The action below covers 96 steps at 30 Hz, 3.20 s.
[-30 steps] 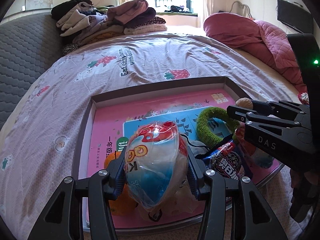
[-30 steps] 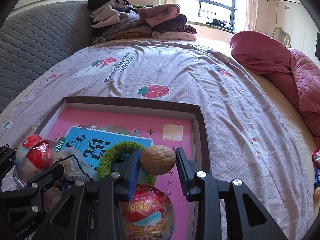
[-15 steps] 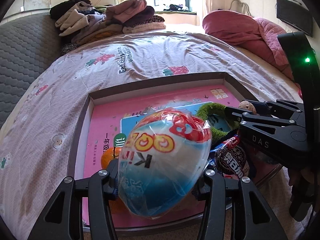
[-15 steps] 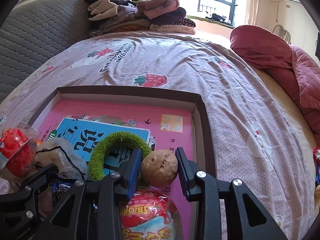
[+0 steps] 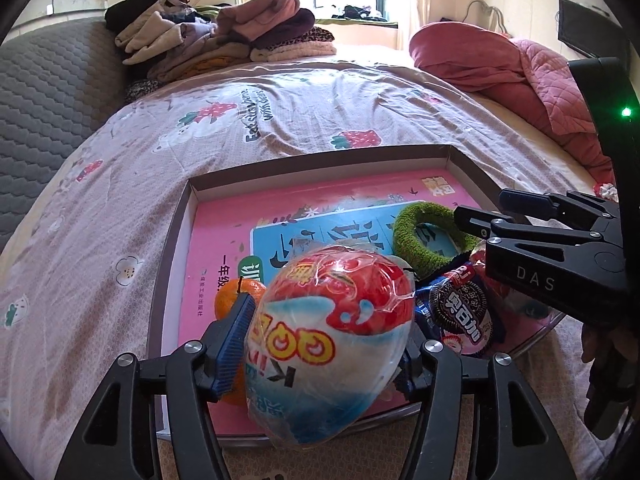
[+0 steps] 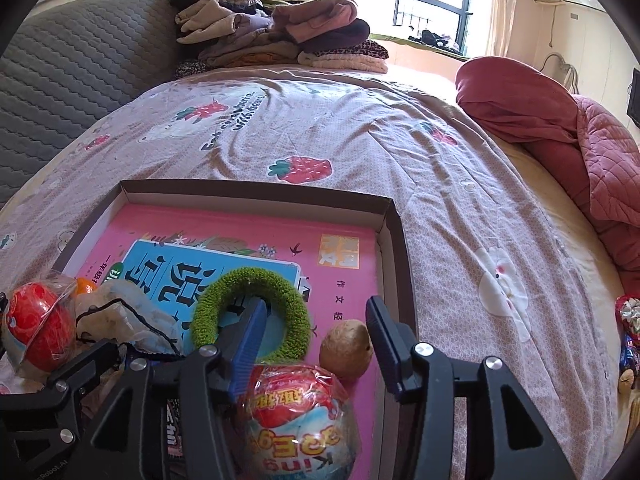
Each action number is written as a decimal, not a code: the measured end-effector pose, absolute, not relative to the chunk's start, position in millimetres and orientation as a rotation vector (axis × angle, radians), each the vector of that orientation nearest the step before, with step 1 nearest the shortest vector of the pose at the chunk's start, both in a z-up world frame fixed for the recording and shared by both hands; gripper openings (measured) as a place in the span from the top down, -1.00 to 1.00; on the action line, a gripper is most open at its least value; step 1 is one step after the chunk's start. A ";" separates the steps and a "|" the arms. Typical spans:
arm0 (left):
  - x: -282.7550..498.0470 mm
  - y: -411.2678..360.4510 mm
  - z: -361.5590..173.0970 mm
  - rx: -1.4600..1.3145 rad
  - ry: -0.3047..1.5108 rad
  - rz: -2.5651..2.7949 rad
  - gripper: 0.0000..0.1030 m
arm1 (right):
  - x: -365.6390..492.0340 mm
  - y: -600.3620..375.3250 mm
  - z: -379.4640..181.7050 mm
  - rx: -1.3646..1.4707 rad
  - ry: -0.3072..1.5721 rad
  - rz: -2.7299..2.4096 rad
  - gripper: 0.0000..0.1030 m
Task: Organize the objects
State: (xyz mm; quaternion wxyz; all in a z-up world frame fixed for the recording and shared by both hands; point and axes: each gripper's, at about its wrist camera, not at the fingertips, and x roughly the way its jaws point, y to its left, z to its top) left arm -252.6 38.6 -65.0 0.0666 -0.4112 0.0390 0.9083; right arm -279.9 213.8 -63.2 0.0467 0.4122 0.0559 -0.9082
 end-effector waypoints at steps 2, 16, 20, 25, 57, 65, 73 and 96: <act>-250.5 36.5 -61.4 -1.235 0.109 2.744 -0.28 | -277.8 213.0 -59.3 1.252 0.181 -2.772 -0.07; -231.3 33.0 -28.5 -1.186 0.117 2.802 -0.50 | -249.2 210.5 -14.6 1.136 0.183 -2.796 -0.08; -224.3 30.9 -17.9 -1.175 0.132 2.823 -0.52 | -239.2 208.2 -1.1 1.094 0.167 -2.802 -0.09; -214.8 23.9 -4.0 -1.151 0.094 2.849 -0.53 | -227.1 206.0 11.5 1.049 0.149 -2.812 -0.16; -137.6 0.3 33.7 -1.109 0.040 2.935 -0.53 | -132.9 205.9 42.2 0.981 0.111 -2.833 -0.30; -120.2 2.0 29.3 -1.121 0.044 2.936 -0.53 | -115.9 209.6 32.7 1.006 0.092 -2.835 -0.30; -108.0 1.2 26.2 -1.114 0.034 2.946 -0.53 | -105.2 212.5 32.9 1.010 0.089 -2.834 -0.30; -95.0 10.2 -4.0 -1.184 0.062 2.915 -0.53 | -88.7 217.7 5.7 1.071 0.101 -2.830 -0.30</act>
